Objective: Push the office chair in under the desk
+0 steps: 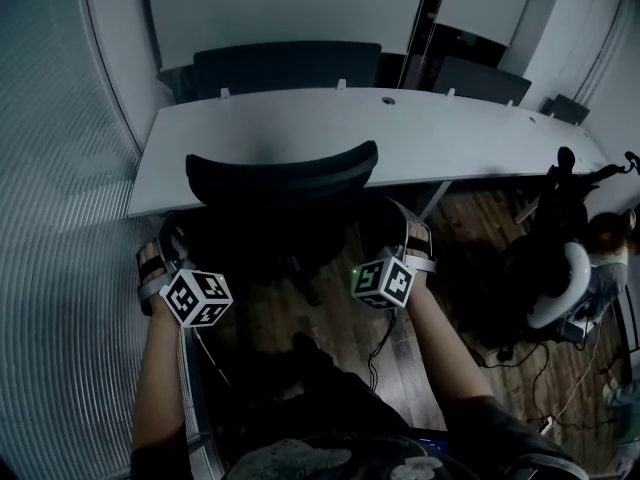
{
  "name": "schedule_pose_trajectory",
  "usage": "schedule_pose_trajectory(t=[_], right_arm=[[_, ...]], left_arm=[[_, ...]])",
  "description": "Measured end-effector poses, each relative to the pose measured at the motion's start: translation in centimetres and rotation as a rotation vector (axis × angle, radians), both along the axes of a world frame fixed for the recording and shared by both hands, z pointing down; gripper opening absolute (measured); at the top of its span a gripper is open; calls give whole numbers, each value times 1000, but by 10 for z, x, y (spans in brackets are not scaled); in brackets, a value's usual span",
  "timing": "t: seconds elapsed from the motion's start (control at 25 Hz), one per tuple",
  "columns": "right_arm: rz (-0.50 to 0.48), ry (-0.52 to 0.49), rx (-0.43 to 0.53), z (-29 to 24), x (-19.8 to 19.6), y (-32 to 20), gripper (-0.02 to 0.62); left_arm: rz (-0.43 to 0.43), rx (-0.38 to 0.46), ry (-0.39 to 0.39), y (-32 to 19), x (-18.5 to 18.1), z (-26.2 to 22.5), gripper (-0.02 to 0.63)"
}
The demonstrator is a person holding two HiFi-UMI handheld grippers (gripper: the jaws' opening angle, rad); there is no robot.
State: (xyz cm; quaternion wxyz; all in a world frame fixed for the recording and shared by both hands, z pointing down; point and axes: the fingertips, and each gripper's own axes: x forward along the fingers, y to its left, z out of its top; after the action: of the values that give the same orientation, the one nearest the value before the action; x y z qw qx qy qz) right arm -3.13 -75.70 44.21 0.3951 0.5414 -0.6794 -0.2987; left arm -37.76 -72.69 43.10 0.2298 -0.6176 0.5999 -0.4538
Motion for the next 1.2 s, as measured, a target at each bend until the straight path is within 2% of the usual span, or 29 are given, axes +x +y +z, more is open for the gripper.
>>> schedule_pose_trajectory(t=[0.2, 0.32, 0.44, 0.52, 0.6, 0.76, 0.96, 1.2], right_arm=[[16, -77, -11, 5, 5, 48, 262], [30, -164, -37, 1, 6, 65, 262], [34, -266, -54, -6, 7, 77, 261], [26, -326, -57, -9, 3, 81, 256], [18, -369, -51, -14, -2, 85, 233], [18, -424, -38, -18, -4, 95, 105], [16, -503, -92, -10, 13, 126, 71], [-39, -509, -115, -12, 29, 179, 45]], left_arm=[[36, 35, 67, 40, 17, -6, 293], [42, 97, 125, 57, 26, -22, 291], [30, 169, 201, 77, 35, -34, 240], [23, 187, 227, 86, 39, -30, 213], [15, 183, 244, 93, 41, -23, 198], [-8, 163, 300, 106, 46, -13, 148], [-45, 166, 357, 135, 67, -13, 124], [-71, 161, 406, 194, 99, -12, 98]])
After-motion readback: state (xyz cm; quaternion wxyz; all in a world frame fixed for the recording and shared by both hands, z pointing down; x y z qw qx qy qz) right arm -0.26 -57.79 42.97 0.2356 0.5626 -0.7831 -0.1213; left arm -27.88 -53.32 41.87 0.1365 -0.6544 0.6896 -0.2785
